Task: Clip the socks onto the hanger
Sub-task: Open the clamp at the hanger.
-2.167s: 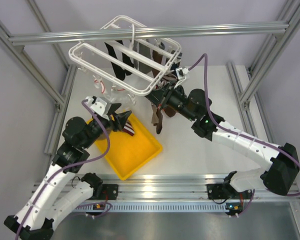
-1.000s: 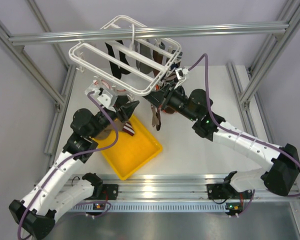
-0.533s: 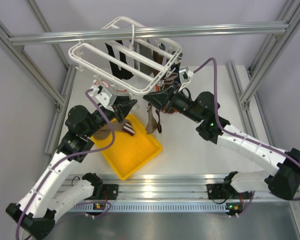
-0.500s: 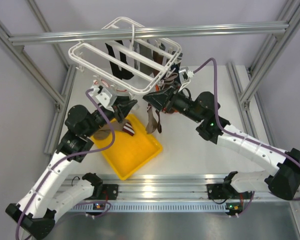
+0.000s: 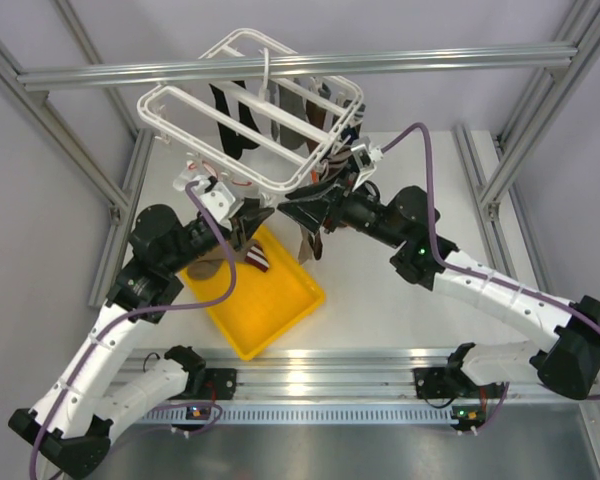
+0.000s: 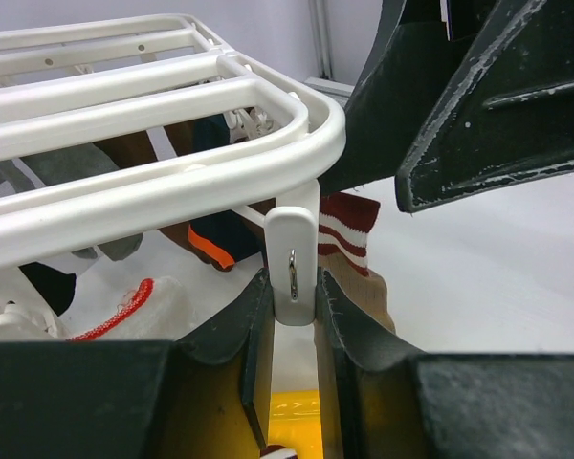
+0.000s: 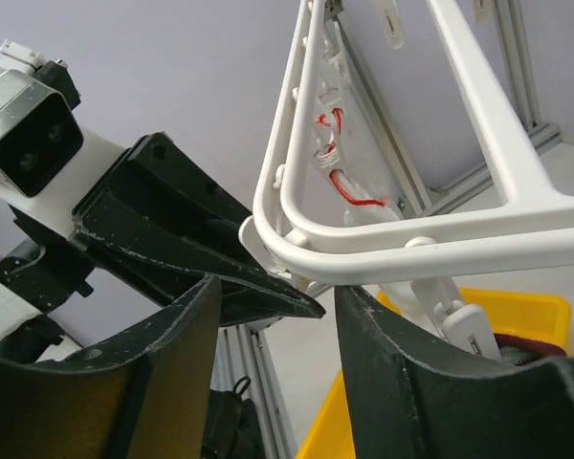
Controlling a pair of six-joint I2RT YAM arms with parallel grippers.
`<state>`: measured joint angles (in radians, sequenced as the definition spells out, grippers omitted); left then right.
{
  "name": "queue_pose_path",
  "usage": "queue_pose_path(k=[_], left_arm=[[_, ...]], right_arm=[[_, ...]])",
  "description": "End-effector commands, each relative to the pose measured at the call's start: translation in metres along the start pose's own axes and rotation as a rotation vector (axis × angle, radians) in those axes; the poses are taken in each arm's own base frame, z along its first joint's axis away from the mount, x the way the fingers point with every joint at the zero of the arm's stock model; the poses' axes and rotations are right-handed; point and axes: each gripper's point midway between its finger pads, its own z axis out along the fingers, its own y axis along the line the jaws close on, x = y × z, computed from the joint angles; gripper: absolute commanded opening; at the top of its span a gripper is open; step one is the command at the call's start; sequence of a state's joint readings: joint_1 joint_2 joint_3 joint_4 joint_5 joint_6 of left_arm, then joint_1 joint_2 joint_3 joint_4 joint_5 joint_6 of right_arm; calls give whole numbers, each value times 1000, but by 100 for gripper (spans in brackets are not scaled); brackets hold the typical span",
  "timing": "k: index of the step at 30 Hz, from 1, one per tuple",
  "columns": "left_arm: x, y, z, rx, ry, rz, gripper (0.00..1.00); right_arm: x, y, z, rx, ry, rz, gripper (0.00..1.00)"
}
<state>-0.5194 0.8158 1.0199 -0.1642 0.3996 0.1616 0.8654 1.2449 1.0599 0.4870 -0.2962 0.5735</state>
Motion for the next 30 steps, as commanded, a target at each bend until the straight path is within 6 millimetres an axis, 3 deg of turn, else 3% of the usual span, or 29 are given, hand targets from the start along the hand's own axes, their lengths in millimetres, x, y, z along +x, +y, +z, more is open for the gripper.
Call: queue_pose_path(k=[1, 5, 9, 17, 20, 26, 30], left_arm=[[-8, -9, -2, 46, -4, 40, 0], [-5, -6, 1, 25, 9, 51, 0], [-4, -7, 5, 28, 10, 58, 0], [1, -13, 12, 53, 20, 77, 0], [4, -15, 14, 59, 26, 82, 0], [10, -13, 13, 38, 41, 105, 0], [19, -10, 10, 22, 84, 130, 4]], right_arm=[[-22, 24, 6, -56, -78, -9, 51], [-19, 30, 12, -46, -74, 53, 59], [-14, 11, 19, 58, -79, 139, 66], [-19, 9, 29, 76, -101, 184, 66], [-18, 5, 31, 87, -103, 179, 57], [-16, -6, 28, 143, -104, 170, 28], [-17, -10, 25, 160, -104, 171, 1]])
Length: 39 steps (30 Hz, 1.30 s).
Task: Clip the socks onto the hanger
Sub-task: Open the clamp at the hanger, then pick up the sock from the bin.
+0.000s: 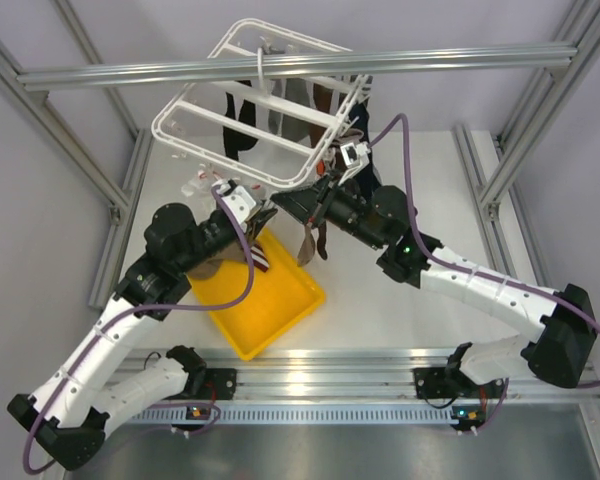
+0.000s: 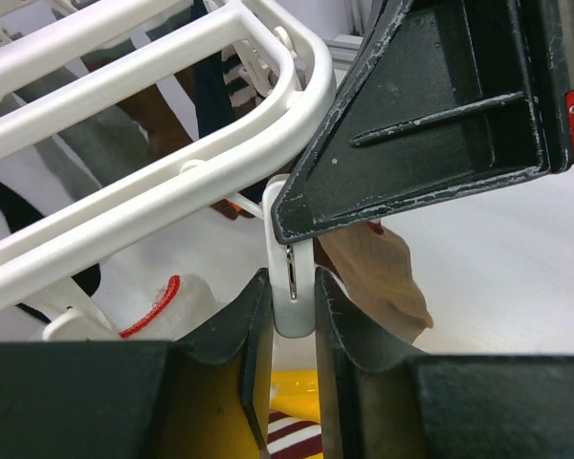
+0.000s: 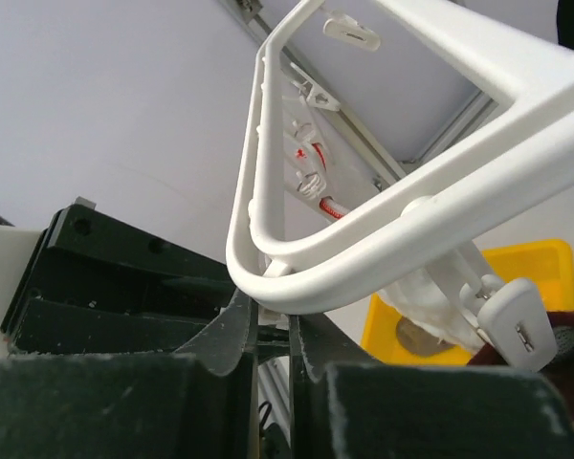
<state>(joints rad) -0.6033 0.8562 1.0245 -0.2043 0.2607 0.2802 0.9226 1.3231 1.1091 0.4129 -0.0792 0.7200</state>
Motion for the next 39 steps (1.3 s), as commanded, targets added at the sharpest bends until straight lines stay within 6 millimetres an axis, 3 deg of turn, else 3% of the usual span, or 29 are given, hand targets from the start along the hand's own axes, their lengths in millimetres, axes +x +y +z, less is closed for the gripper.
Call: queue_pose_path(k=[1, 2, 5, 6, 9, 11, 16, 17, 19, 23, 25, 28, 30, 34, 36, 39], left_arm=[[1, -11, -2, 52, 8, 40, 13], [2, -12, -4, 51, 11, 44, 25], [3, -11, -11, 34, 11, 47, 43], [5, -11, -12, 28, 14, 37, 55], [2, -5, -19, -24, 11, -4, 65], [5, -6, -25, -30, 31, -25, 66], [35, -7, -43, -67, 123, -86, 65], [53, -8, -45, -88, 156, -131, 65], [68, -9, -51, -80, 186, -154, 64], [115, -46, -66, 169, 325, 27, 63], [131, -50, -69, 250, 391, 129, 61], [162, -58, -75, 357, 549, 138, 61], [184, -56, -72, 400, 641, 159, 62], [235, -23, -69, 323, 876, 262, 62], [255, -12, -64, 317, 937, 298, 61], [268, 3, -49, 296, 941, 353, 60]], right_arm=[[-32, 19, 1, -32, -85, -2, 0], [-31, 19, 1, -31, -84, -4, 0], [-32, 16, 0, -31, -81, -7, 0], [-33, 16, -1, -34, -80, -8, 0], [-35, 17, -1, -45, -80, -9, 0], [-38, 16, -1, -47, -85, -12, 0], [-47, 10, -3, -30, -107, -21, 0], [-49, 9, -4, -28, -111, -21, 0], [-52, 6, -4, -21, -119, -26, 0], [-58, 6, -7, -17, -132, -35, 0], [-59, 4, -7, -12, -134, -39, 0], [-60, 2, -8, -7, -136, -43, 0], [-62, 1, -8, -5, -140, -43, 0], [-63, 0, -7, -1, -144, -41, 0], [-65, 1, -7, 1, -147, -43, 0], [-66, 0, -6, 2, -148, -47, 0]])
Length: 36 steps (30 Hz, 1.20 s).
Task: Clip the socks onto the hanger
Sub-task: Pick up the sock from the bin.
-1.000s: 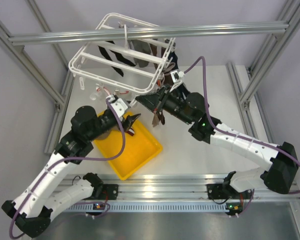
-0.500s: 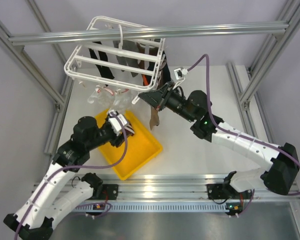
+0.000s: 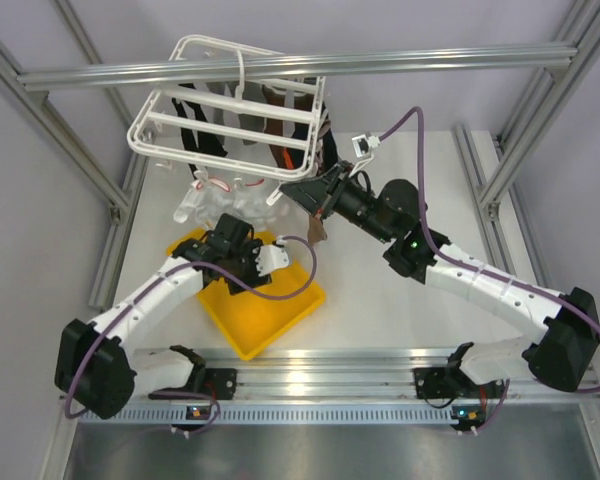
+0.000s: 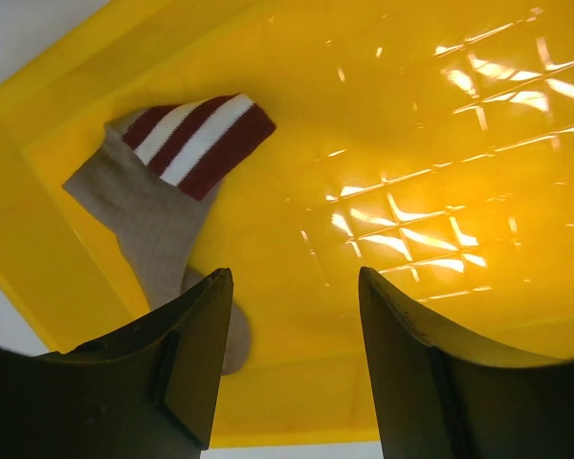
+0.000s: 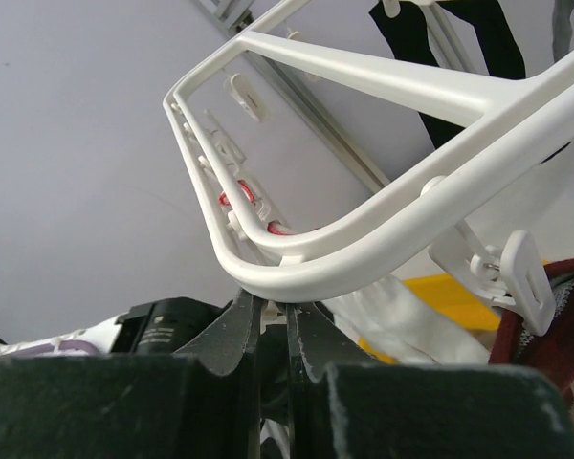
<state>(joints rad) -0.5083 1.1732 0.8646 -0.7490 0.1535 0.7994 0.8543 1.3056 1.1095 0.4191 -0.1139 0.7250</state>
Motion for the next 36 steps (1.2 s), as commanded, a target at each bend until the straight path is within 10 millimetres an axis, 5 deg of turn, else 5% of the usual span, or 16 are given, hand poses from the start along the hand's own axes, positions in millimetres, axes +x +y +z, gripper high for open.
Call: queue_pose_path(k=[1, 5, 9, 17, 21, 27, 30, 36], left_arm=[[0, 40, 11, -129, 27, 114, 60], [5, 54, 31, -117, 45, 110, 57], [30, 71, 53, -130, 143, 99, 55], [51, 108, 56, -190, 207, 45, 56], [58, 99, 65, -148, 218, 67, 47], [61, 88, 63, -105, 223, 100, 9], [43, 80, 49, -68, 151, 92, 0], [2, 48, 6, -56, 26, 199, 0]], right_arm=[[-41, 11, 1, -4, -106, -32, 0], [-41, 10, 3, -6, -104, -30, 0], [-43, 10, 3, -5, -107, -29, 0], [-40, 8, 4, -5, -100, -19, 0], [-41, 8, 5, -5, -102, -19, 0], [-41, 8, 6, -3, -99, -19, 0], [-42, 10, 7, -9, -100, -21, 0], [-40, 8, 7, -5, -97, -16, 0]])
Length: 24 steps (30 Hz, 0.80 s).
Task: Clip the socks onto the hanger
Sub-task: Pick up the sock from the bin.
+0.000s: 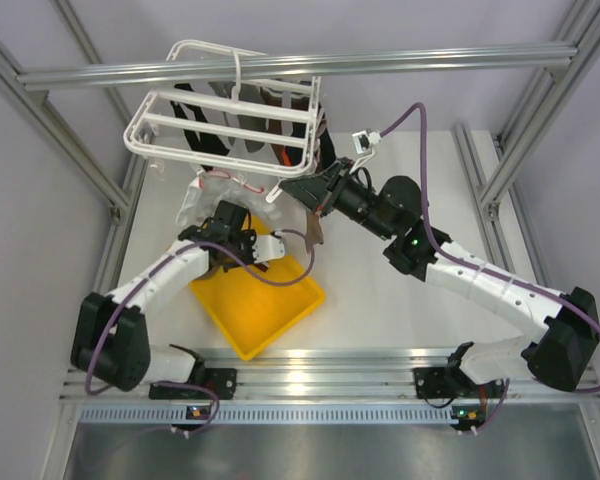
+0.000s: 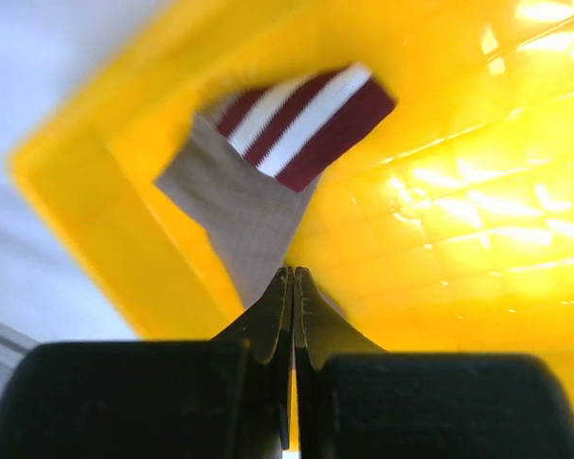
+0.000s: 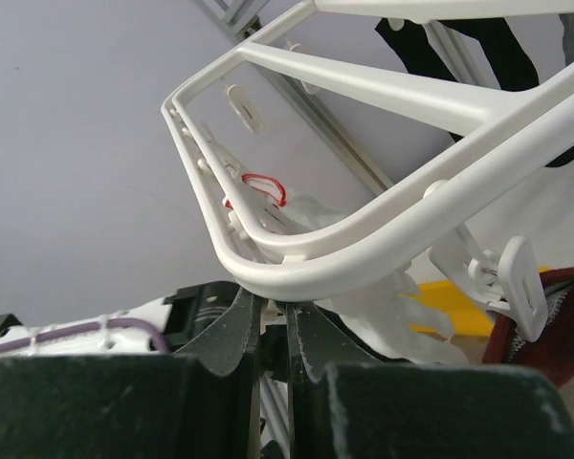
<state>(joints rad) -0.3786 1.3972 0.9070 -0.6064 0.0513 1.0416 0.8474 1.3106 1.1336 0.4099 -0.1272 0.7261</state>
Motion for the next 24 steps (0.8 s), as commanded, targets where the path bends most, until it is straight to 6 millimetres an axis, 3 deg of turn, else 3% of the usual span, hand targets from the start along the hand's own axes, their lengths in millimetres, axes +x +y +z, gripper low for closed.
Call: queue_pose_path(k=[1, 5, 9, 12, 14, 15, 17, 19, 20, 24], left_arm=[[-37, -12, -40, 1, -145, 77, 0], [-63, -27, -61, 7, -209, 101, 0], [-54, -37, -57, 51, -162, 84, 0], [-47, -32, -48, 10, -123, 34, 0], [-38, -23, -36, -30, -66, 23, 13], [-33, -25, -30, -19, -49, 17, 30], [-11, -18, -15, -20, 41, -17, 40], [-1, -10, -7, -14, 66, -48, 48], [12, -7, 1, 2, 95, -80, 48], [31, 19, 19, -43, 150, -86, 53]], right_arm=[[-33, 3, 6, 7, -91, -13, 0], [-35, 5, 6, 3, -96, -14, 0], [-35, 5, 5, 3, -94, -18, 0], [-34, 6, 3, 1, -92, -19, 0], [-34, 5, 2, 1, -94, -18, 0], [-34, 5, 2, 1, -94, -20, 0], [-34, 5, 2, 1, -94, -20, 0], [-34, 5, 0, 2, -92, -24, 0], [-34, 4, 0, 5, -93, -23, 0], [-35, 2, -1, 11, -96, -20, 0]])
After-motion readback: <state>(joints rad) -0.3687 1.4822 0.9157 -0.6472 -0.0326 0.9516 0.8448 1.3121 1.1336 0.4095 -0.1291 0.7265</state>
